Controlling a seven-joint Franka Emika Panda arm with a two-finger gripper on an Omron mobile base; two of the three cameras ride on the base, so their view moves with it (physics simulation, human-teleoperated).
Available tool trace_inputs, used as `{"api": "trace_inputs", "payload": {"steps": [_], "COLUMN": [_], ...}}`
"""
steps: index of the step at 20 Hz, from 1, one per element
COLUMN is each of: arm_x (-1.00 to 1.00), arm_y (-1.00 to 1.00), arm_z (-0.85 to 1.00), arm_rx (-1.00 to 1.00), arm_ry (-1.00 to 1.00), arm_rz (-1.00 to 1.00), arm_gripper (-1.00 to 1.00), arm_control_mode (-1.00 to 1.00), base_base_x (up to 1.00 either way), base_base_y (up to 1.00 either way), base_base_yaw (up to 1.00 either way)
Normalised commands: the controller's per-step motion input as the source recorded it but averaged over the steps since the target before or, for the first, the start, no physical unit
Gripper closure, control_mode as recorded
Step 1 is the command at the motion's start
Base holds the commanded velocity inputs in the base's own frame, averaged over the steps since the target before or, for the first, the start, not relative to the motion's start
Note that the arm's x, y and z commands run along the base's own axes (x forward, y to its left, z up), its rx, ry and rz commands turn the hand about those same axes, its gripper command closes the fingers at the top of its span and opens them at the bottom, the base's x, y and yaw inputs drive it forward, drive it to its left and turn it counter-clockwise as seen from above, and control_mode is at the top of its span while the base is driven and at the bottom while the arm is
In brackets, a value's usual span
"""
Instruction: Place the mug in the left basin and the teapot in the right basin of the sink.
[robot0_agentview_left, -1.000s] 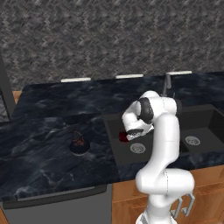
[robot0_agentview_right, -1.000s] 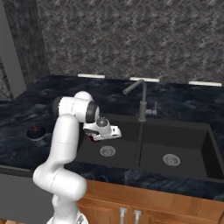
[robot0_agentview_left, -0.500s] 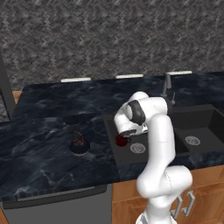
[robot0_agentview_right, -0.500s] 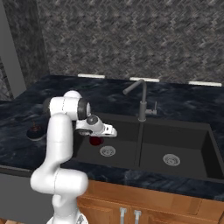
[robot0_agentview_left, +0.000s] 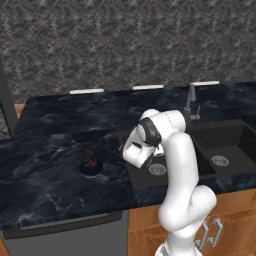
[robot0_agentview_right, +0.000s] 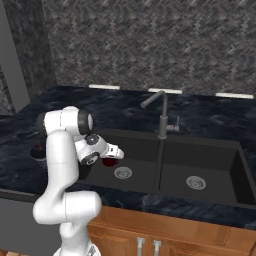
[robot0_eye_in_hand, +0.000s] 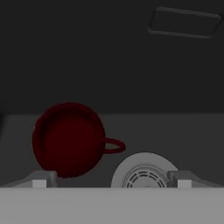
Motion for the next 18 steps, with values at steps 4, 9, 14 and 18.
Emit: {"api": "trace_inputs", "payload": {"steps": [4, 9, 14, 18], "arm_x": [-0.34, -0.27, -0.13, -0.19], "arm_y": [0.22, 0.04, 0.02, 0.0], "arm_z": [0.14, 0.31, 0.45, 0.46], "arm_rx": [0.01, 0.01, 0.06, 0.1], "arm_ry": [-0.01, 0.02, 0.06, 0.12], "arm_rz": [-0.04, 0.0, 0.0, 0.0], "arm_gripper": [-1.0, -1.0, -1.0, -1.0], "arm_control_mode": [-1.0, -1.0, -1.0, -1.0], "base_base_x": [0.0, 0.0, 0.0, 0.0], "base_base_y": [0.0, 0.0, 0.0, 0.0], "base_base_yaw": [0.0, 0.0, 0.0, 0.0]}}
